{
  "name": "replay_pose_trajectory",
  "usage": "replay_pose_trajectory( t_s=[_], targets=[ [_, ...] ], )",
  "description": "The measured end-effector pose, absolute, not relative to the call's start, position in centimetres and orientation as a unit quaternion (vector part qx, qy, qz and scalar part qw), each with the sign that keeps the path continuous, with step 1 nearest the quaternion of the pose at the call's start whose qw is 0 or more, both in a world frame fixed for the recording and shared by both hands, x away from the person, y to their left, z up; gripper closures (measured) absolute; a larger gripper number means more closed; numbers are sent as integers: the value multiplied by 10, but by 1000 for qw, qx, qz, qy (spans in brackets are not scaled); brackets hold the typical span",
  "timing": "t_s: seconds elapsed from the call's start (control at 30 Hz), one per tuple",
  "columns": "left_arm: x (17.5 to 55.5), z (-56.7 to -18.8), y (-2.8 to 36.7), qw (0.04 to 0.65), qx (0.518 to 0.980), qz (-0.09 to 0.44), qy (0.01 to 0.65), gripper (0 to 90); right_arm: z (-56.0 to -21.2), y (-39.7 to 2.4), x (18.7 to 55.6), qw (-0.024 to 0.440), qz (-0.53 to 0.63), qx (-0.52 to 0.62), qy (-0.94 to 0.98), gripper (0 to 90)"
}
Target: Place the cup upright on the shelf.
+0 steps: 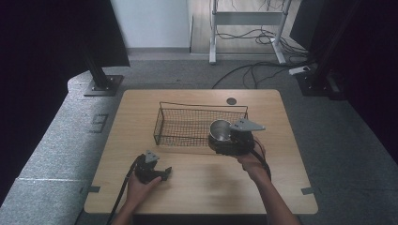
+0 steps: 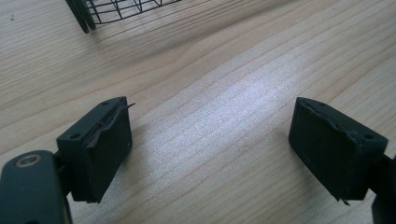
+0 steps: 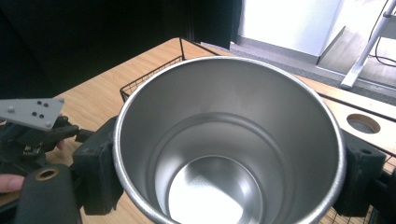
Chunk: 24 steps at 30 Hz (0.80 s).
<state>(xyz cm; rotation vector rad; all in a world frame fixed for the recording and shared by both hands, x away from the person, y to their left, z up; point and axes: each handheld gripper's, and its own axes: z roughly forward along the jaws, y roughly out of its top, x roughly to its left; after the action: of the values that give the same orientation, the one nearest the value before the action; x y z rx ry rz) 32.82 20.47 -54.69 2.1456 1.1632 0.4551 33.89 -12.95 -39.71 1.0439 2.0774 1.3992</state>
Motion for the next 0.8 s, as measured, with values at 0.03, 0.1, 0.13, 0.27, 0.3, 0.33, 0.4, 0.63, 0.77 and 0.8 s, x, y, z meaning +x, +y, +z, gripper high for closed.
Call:
replay_pose_trajectory(
  t_s=[0.03,0.1,0.13,0.27,0.3,0.33,0.4,0.63,0.77,0.8],
  targets=[
    [328,-547,205,324,818,173,443,133,-396,-129,340,211,504,376,748,157],
    [328,-547,205,324,818,173,443,133,-396,-129,343,210,503,377,749,157],
    [328,-547,205,324,818,173,443,133,-396,-129,344,212,502,378,748,157],
    [328,-547,205,324,818,173,443,133,-396,-129,349,209,502,385,746,157],
    [328,-547,205,324,818,173,443,133,-396,-129,351,207,504,385,745,157],
    [328,-547,205,324,818,173,443,133,-396,-129,352,206,504,387,744,157],
    [328,-547,205,324,818,173,443,133,-395,-130,354,206,507,389,741,157],
    [328,-547,205,324,818,173,443,133,-395,-129,358,209,506,390,740,157],
    [328,-547,205,324,818,173,442,133,-394,-127,363,211,505,393,739,157],
    [328,-547,205,323,819,172,442,133,-394,-126,365,212,505,393,739,157]
  ],
)
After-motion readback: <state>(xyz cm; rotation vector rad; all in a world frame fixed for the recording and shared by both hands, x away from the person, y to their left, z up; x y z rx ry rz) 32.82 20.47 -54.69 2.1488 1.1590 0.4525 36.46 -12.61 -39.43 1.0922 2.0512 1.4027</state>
